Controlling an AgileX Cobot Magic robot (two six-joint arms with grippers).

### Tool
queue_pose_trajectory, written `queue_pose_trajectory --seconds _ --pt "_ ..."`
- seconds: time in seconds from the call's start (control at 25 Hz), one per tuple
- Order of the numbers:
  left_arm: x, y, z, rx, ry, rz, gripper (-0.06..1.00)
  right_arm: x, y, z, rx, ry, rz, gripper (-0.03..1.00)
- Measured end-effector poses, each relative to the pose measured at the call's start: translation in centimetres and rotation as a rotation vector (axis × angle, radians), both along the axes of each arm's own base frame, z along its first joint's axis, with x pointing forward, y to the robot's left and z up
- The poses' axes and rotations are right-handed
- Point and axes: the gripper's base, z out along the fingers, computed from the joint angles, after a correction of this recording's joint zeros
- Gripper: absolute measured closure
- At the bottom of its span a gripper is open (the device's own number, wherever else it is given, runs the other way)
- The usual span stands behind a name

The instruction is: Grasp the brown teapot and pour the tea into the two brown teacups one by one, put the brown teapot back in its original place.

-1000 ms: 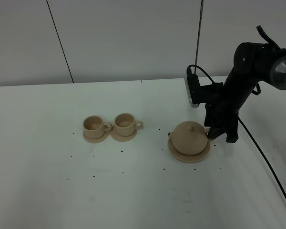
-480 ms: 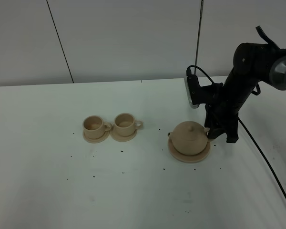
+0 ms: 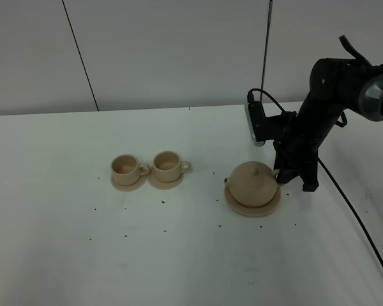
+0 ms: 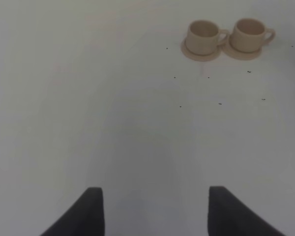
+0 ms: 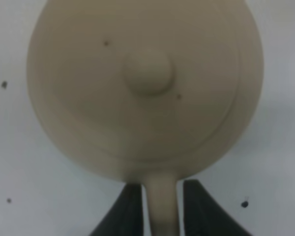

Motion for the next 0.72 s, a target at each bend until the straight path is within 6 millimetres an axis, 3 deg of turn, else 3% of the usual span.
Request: queue_pose_trajectory --seconds 0.72 --pt "0.00 0.00 0.00 0.000 0.000 0.000 0.41 -0.30 0.83 -0.26 -0.057 -0.015 0.032 0.69"
